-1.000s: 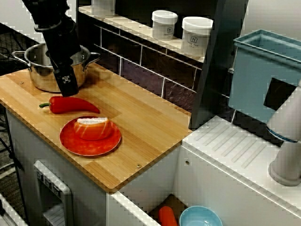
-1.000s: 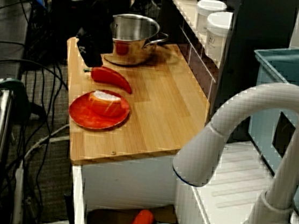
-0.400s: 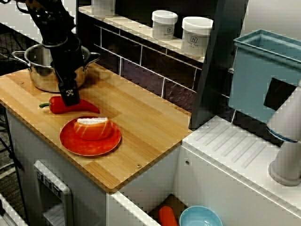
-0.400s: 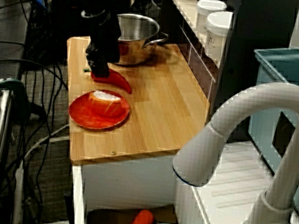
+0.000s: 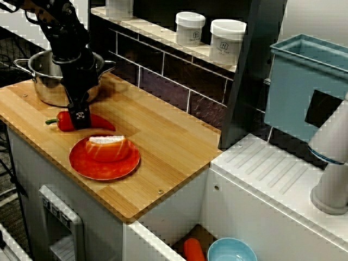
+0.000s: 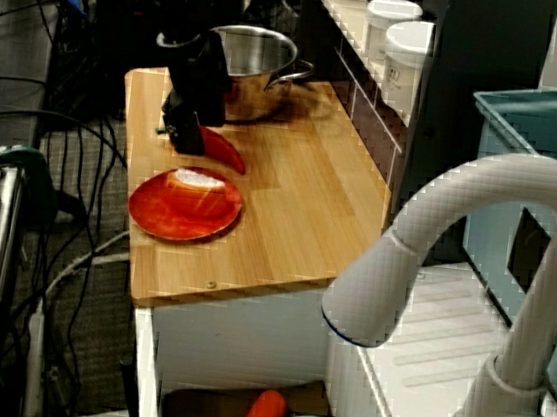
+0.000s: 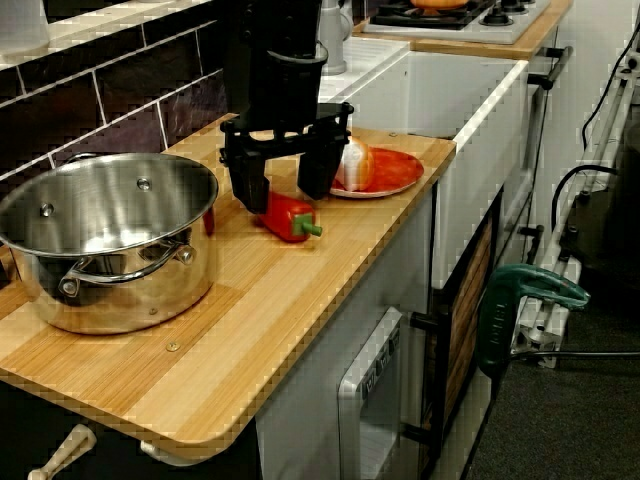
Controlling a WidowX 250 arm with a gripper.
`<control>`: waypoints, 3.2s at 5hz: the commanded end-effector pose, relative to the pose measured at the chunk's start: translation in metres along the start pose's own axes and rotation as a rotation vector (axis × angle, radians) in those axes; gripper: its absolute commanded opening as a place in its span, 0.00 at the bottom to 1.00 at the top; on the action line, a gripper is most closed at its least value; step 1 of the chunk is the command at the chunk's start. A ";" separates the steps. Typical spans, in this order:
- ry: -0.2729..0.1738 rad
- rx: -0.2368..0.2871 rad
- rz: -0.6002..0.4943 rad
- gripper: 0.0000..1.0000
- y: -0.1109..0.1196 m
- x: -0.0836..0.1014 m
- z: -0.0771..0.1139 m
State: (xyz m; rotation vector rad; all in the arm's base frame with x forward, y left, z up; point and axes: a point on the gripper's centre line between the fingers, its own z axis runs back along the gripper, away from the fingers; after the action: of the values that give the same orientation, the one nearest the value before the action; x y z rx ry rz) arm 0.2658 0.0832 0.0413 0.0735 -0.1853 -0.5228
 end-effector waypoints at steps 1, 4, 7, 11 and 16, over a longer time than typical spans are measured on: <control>-0.012 -0.012 -0.034 0.00 -0.003 -0.004 0.002; -0.021 -0.033 0.007 0.00 0.006 -0.003 0.013; -0.116 -0.081 0.059 0.00 0.037 0.001 0.084; -0.206 0.058 0.298 0.00 0.110 -0.012 0.101; -0.180 -0.039 0.195 1.00 0.076 -0.008 0.087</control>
State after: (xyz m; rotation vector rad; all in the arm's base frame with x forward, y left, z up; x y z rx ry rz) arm 0.2824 0.1487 0.1155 -0.0772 -0.3119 -0.3188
